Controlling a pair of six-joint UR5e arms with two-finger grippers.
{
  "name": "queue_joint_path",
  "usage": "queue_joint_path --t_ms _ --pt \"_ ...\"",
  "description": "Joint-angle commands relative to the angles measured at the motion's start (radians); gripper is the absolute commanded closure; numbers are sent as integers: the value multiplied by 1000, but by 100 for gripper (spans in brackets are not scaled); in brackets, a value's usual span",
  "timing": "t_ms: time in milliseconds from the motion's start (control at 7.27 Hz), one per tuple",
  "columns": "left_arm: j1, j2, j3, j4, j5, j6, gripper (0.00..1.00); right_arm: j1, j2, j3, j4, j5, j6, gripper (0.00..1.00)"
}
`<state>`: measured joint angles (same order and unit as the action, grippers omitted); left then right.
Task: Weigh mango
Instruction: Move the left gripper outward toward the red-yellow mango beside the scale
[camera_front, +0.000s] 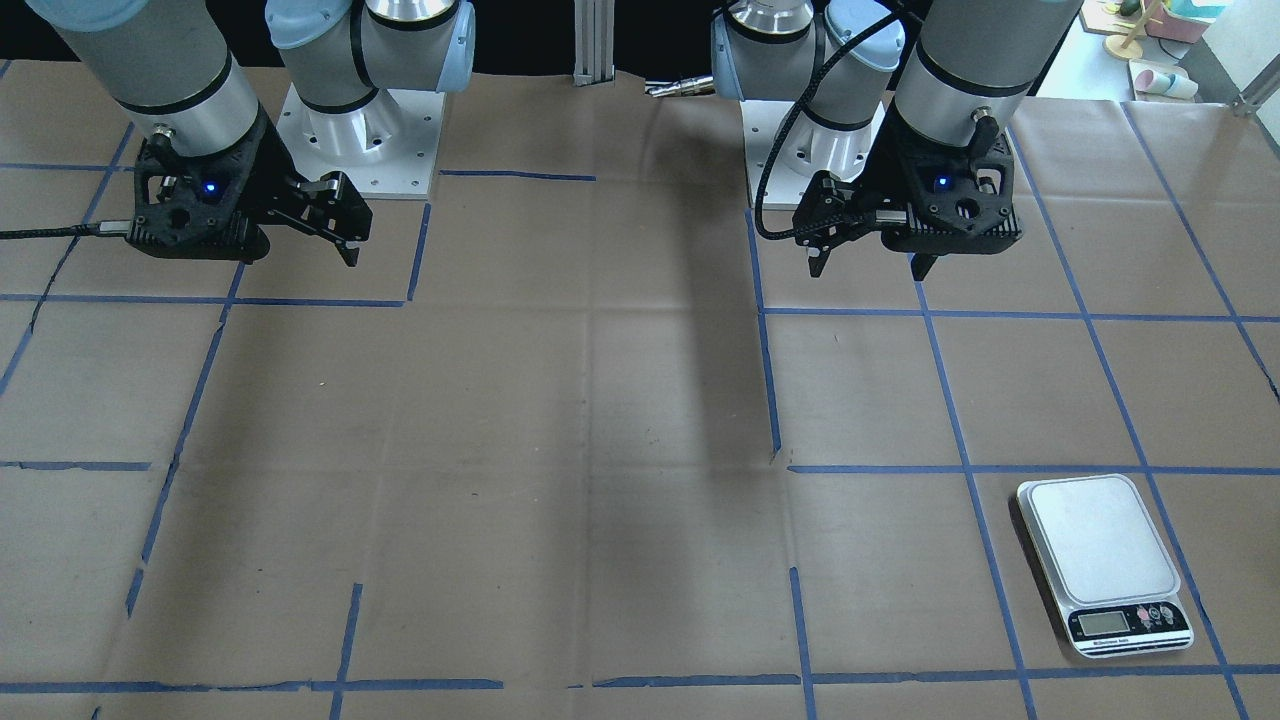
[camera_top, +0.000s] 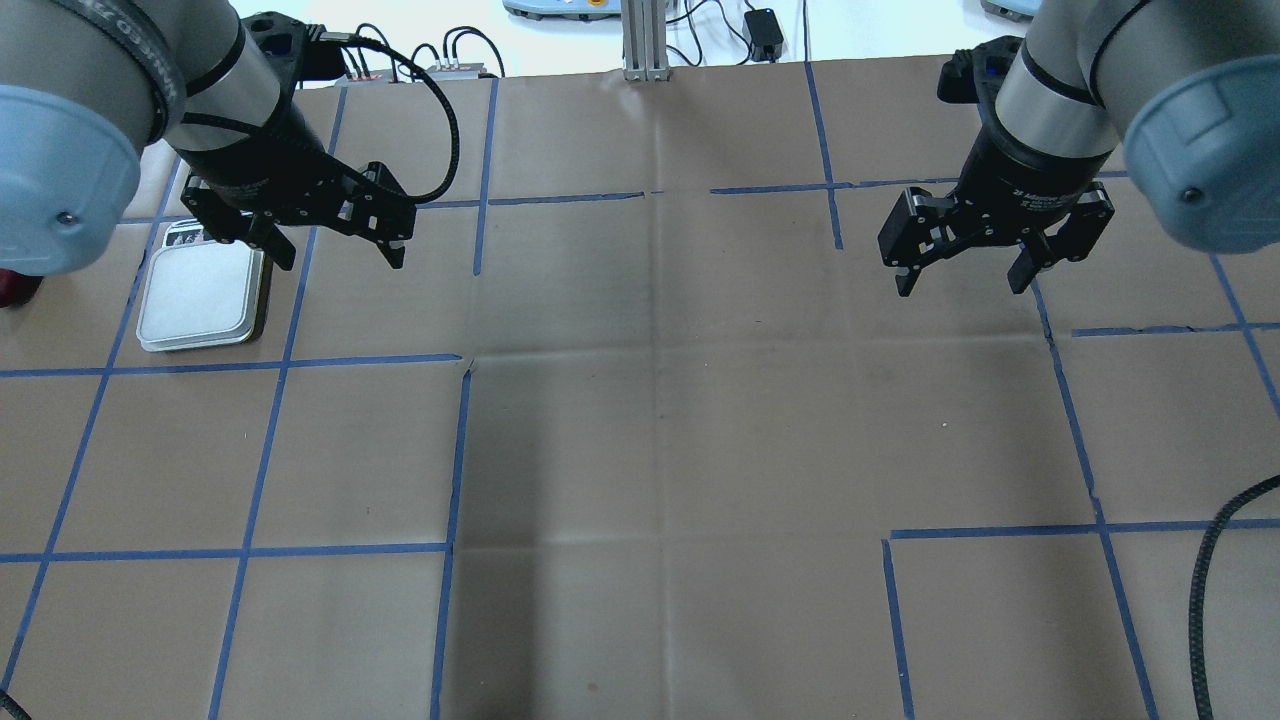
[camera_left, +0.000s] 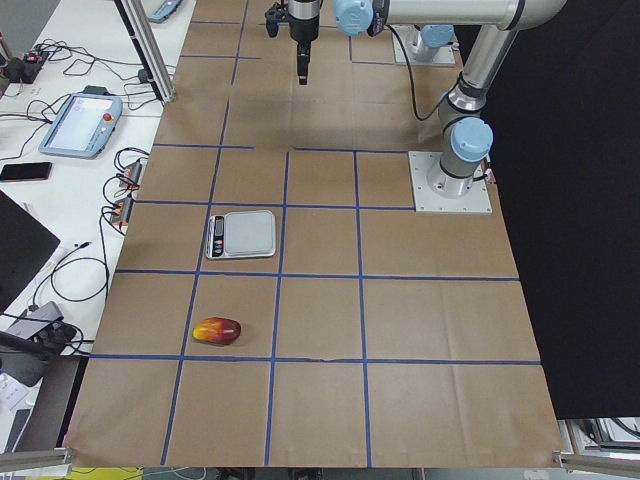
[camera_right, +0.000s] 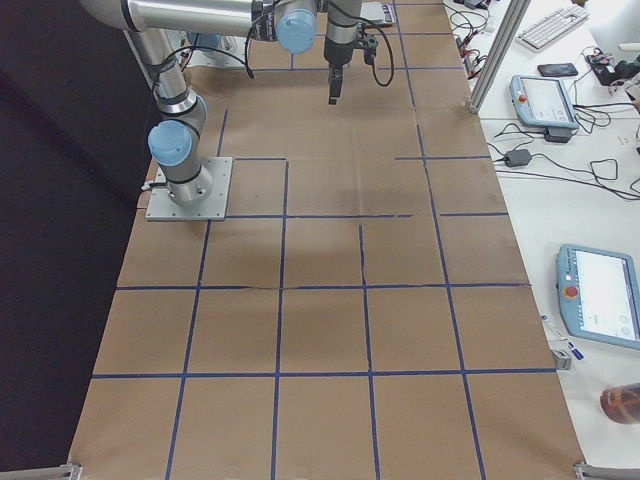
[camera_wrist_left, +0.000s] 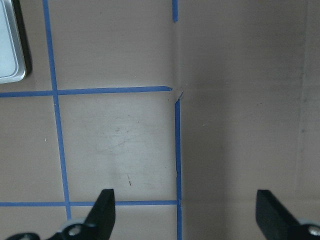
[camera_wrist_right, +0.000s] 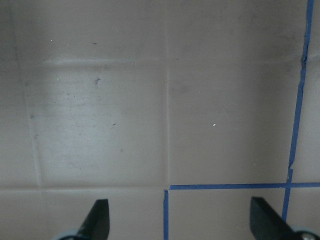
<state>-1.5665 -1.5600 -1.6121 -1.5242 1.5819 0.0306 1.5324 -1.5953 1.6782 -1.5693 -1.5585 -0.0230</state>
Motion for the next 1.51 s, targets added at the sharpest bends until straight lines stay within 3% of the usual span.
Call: queue_joint_path --t_ms 0,550,962,1100,1375 --pt "0 1 0 -1 0 2 0 0 0 0 0 0 0 0" --pt "75 -11 15 -5 -2 84 0 0 0 0 0 0 0 0" --pt "387 -128 111 6 -14 349 0 0 0 0 0 0 0 0" --pt "498 -205 177 9 -11 465 0 0 0 0 0 0 0 0" --pt "668 -453 437 10 -5 554 0 0 0 0 0 0 0 0"
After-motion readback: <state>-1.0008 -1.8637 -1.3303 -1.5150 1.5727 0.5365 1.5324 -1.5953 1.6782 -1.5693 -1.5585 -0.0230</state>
